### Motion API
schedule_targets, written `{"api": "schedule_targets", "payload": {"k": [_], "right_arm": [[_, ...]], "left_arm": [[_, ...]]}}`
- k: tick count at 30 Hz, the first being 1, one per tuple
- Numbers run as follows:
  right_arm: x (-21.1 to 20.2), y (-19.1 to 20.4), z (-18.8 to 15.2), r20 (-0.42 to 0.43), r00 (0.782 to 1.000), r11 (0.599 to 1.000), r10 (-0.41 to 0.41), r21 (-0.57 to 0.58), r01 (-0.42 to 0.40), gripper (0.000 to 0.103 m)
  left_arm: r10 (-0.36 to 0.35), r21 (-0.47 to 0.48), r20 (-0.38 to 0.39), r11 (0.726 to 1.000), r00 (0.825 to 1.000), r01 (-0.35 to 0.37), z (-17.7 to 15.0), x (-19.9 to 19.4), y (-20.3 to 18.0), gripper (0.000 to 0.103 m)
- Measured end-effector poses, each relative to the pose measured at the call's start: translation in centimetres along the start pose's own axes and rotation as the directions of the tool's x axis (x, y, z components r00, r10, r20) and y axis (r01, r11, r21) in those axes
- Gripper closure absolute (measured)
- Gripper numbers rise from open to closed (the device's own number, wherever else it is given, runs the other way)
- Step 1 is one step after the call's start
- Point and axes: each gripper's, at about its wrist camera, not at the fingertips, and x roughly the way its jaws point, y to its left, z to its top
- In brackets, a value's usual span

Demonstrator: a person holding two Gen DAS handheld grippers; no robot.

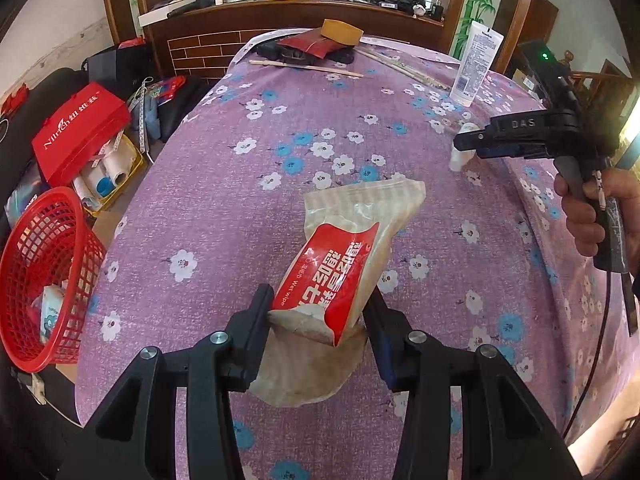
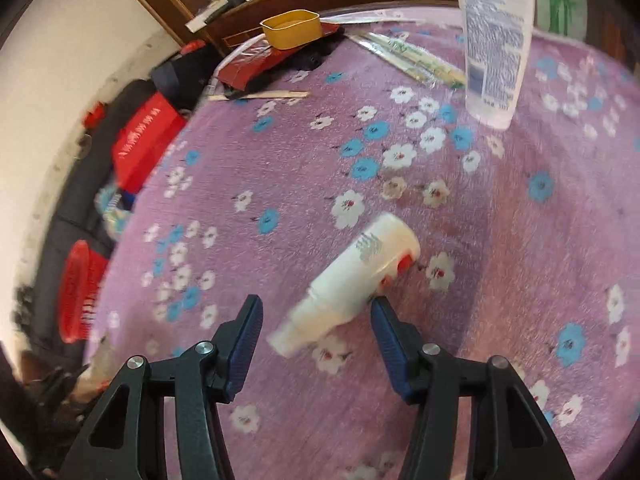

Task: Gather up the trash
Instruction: 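Grasp the white spray bottle with the right tool while the left tool holds the wrapper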

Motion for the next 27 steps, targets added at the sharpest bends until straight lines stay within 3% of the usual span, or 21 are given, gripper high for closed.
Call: {"api": "schedule_targets", "payload": {"k": [5,8,10,13,16,21,27], "right_arm": [[0.4,-0.8,0.5,0.024,0.999,0.993,-0.039,0.112,0.036,0.044],[0.4,-2.3,0.8,0.035,0.998,0.968,-0.043,0.249,0.033,0.043],[0.6,-2.7,0.9,0.020,0.998,0.958,-0.058,0.282,0.050,0.043],[0.7,-2.2,1.3,0.011,0.995,0.965,-0.094,0.246,0.089,0.047],[1.1,-1.4,1.5,-0.002,0.989,0.967,-0.145,0.211,0.142,0.064],[0.5,-1.3,0.5,-0.021,0.983,0.968,-0.180,0.172,0.181,0.066],[-1.2,-0.6,-1.9,0.013,0.983,0.977,-0.185,0.109,0.183,0.066]], "left_arm": [[-0.004,-0.004,-0.002,1.000,1.000,0.004,0.4,0.7,-0.2,0.059],[-0.007,0.000,-0.003,1.000,1.000,0.007,0.4,0.9,-0.3,0.059],[-0.008,0.001,-0.001,1.000,1.000,0.008,0.4,0.9,-0.4,0.059],[-0.010,-0.002,0.000,1.000,1.000,0.010,0.4,0.9,-0.3,0.059],[-0.001,-0.001,0.001,1.000,1.000,0.001,0.3,1.0,-0.3,0.059],[-0.008,0.007,0.005,1.000,1.000,0.008,0.0,0.8,-0.3,0.059],[-0.002,-0.008,0.015,1.000,1.000,0.002,-0.5,0.5,-0.1,0.059]]}}
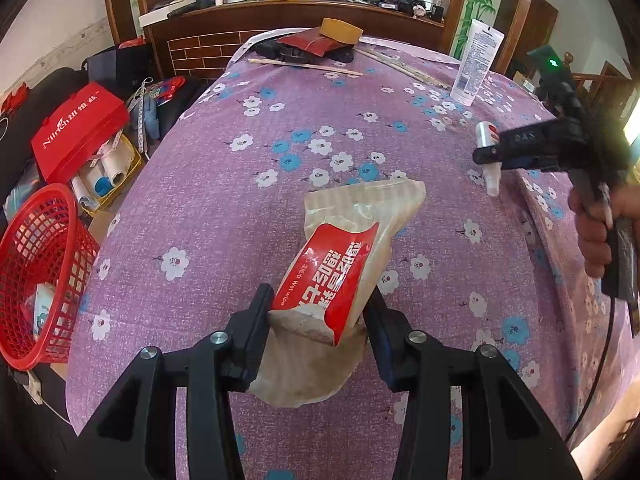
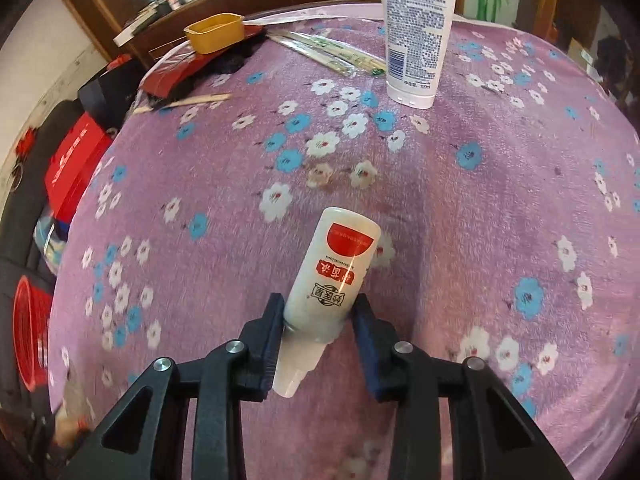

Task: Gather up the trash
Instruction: 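Grasp the white spray bottle with the right tool while the left tool holds the wrapper, then lift and carry the wrapper and spray bottle over the red basket with both tools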

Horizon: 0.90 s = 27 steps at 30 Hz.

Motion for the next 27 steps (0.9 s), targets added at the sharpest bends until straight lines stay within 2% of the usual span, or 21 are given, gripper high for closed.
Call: {"api": "schedule_targets", "payload": {"k": [3,6,14,20,27], "right_arm": [[-2.0,1.2,-2.2,0.036,0.999,0.999,0.021,-0.039,-0.020,0.066],[-4.2,2.7,-5.0,0.065,0.995,0.995,0.075,-0.066,-0.070,0.066],[-8.3,7.7,-12.2,0.091,0.991,0.979,0.103,-0.188,-0.084,0.066],[-9.6,8.5,-14.8,0.087,0.990,0.978,0.111,-0.187,-0.093,0.066],[-10.8,10.0,-16.2,0.096,0.988,0.976,0.122,-0.195,-0.101,0.066]], "left_arm": [[0.009,-0.008,0.011,1.000,1.000,-0.009,-0.4,-0.4,0.1,0.059],[0.013,-0.012,0.020,1.000,1.000,-0.013,-0.7,-0.9,-0.1,0.059],[0.027,0.007,0.069,1.000,0.997,-0.027,-1.6,-3.1,-0.9,0.059],[0.029,0.020,0.089,0.999,0.996,-0.030,-2.4,-4.6,-1.0,0.059],[0.046,0.024,0.126,0.998,0.991,-0.049,-2.7,-6.4,-0.4,0.059]]}}
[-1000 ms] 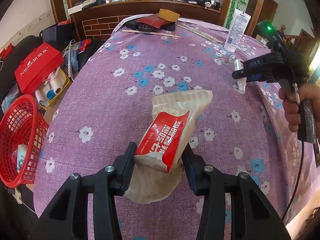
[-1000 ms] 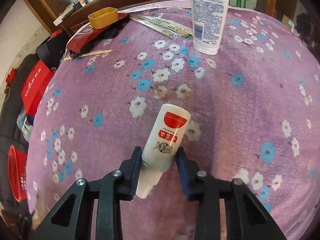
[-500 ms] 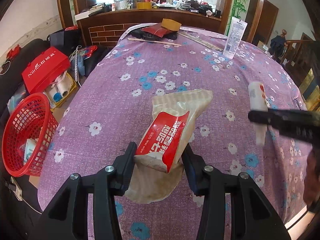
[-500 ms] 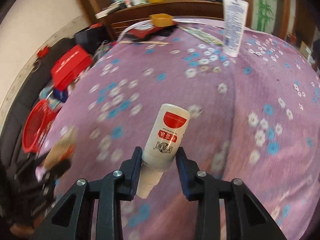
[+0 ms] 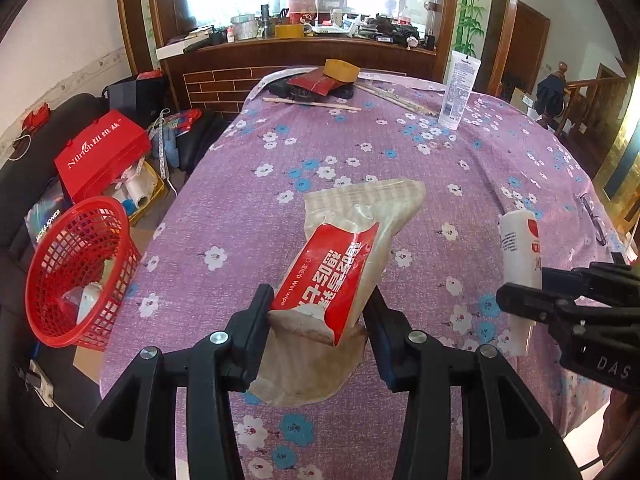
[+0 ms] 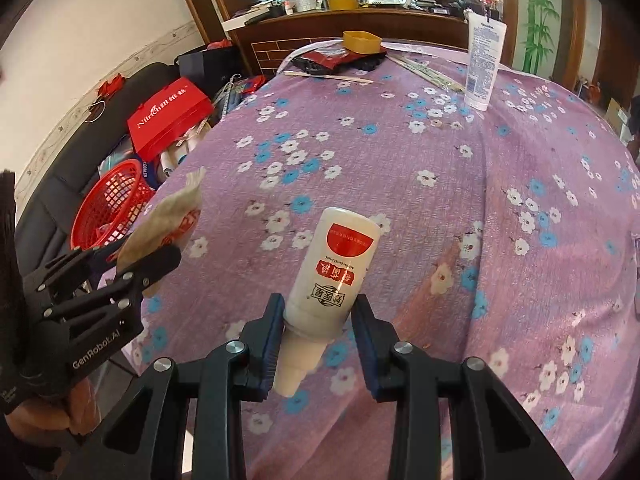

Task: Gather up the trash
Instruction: 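Lift and carry the wrapper and spray bottle over the red basket with both tools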

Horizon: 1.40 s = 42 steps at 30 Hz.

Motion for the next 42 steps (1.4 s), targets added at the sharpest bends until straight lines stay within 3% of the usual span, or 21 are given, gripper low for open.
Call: {"api": "schedule_targets", "payload": {"k": [26,42], "right_arm": [[-0.2,4.6,1.1,0.018,0.999,0.998,0.030,-0.062,-0.029,0.066],[1.8,9.3,3.3,0.002,0.997,0.987,0.076,-0.141,-0.075,0.066]], "left_arm": [[0.045,-0.032,0.063,0.999,0.997,-0.043,0.1,-2.3,3.6,0.059],[0.106,-0.115,0.073,0.989,0.992,-0.097,-0.2,-3.5,9.5,0.059]]}}
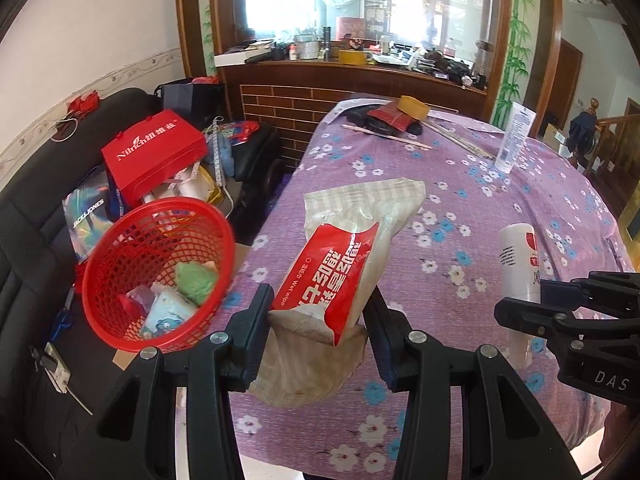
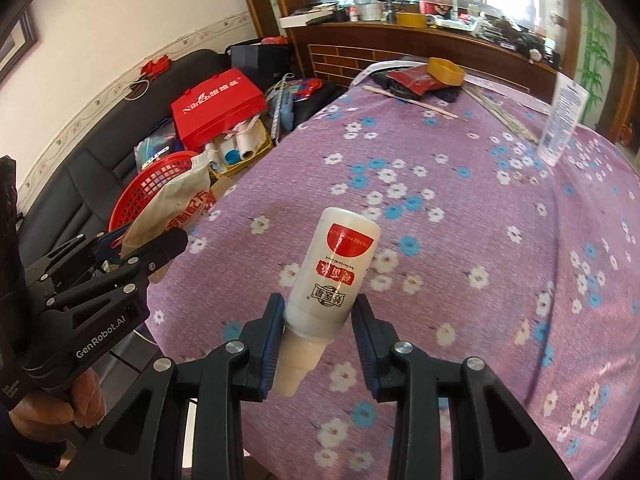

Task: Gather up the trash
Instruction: 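Lift and carry the wrapper and spray bottle over the red basket with both tools, then open both tools to drop the items into the red basket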

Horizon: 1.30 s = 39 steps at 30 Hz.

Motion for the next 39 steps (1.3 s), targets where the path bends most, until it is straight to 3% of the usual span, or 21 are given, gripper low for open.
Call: {"api": "schedule_targets", "payload": {"k": [19,28,34,39], "right_arm": [[5.2,9.9,7.0,-0.009,0.995,0.984,0.094,-0.154,-0.095,0.066],[8.2,14.5,11.7,-0.018,0.991,0.966,0.130,-0.224,-0.131,0.066],[11.7,17.0,14.0,-0.066,0.986,0.950,0.153,-0.265,-0.165,0.065],[14.4,18.3,14.9,-0.108,0.984,0.942,0.141,-0.291,-0.167,0.056]], "left_arm": [[0.126,-0.175,-0.001,0.977,0.992,-0.124,0.8,-0.1,12.8,0.059],[0.119,-0.294,-0.041,0.947,0.992,-0.126,1.8,1.8,18.8,0.059],[0.099,-0.344,-0.063,0.932,0.993,-0.115,2.0,3.5,21.0,0.059],[0.088,-0.352,-0.088,0.929,0.992,-0.114,1.6,4.9,21.6,0.051]]}}
